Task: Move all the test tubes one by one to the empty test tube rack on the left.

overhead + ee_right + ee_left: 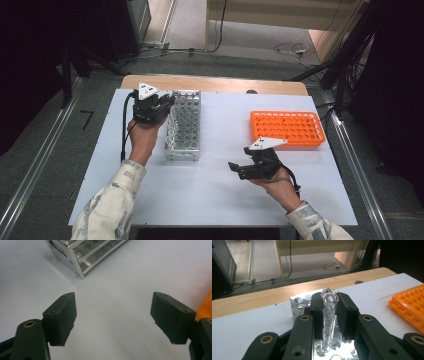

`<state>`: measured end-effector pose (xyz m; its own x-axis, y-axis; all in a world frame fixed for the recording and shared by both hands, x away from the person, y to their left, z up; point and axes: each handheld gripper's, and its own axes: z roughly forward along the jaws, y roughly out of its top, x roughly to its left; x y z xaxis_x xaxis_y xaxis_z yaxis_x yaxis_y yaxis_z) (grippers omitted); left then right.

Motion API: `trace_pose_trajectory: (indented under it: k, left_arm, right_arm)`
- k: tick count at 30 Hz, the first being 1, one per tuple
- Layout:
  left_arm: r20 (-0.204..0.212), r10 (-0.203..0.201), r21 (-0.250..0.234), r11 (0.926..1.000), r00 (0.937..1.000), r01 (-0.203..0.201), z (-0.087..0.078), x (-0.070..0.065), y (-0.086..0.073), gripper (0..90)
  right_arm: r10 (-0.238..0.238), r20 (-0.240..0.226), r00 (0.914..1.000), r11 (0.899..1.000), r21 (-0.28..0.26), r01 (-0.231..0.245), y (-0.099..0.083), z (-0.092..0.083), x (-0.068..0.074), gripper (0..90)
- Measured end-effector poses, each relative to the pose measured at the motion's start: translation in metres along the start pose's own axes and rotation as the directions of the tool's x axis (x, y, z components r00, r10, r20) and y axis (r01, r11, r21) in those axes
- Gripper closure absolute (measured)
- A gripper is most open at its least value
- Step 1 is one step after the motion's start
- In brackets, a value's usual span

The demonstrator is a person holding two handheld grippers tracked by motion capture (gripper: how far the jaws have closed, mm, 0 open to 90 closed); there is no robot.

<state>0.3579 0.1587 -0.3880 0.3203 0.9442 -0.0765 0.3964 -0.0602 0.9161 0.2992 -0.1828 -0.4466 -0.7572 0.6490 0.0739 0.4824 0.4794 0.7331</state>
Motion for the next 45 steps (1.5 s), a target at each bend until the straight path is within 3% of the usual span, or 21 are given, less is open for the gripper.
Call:
trace_pose_trajectory:
  k: [10, 20, 42, 45]
  left_arm:
    - [-0.015, 0.01, 0.015, 0.9998, 0.9998, -0.01, 0.006, 0.001, -0.007, 75.8]
    - [-0.02, 0.038, 0.07, 0.9969, 0.9991, -0.037, 0.013, -0.003, -0.021, 75.7]
    - [-0.011, 0.026, 0.131, 0.991, 0.9996, -0.025, 0.015, -0.002, -0.028, 74.5]
    - [-0.004, 0.022, 0.14, 0.9899, 0.9998, -0.021, 0.014, -0.003, -0.028, 70.0]
  right_arm:
    - [0.002, 0.003, 1.0, 1.0, -0.002, -0.002, 0.0, -0.001, -0.001, 20.1]
    - [0.0, 0.005, 1.0, 1.0, -0.003, 0.0, 0.0, -0.001, 0.0, 20.1]
    - [-0.006, 0.008, 1.0, 1.0, 0.003, 0.005, 0.0, 0.0, 0.0, 20.0]
    - [-0.004, 0.009, 1.0, 1.0, 0.006, 0.004, -0.001, 0.0, 0.0, 20.0]
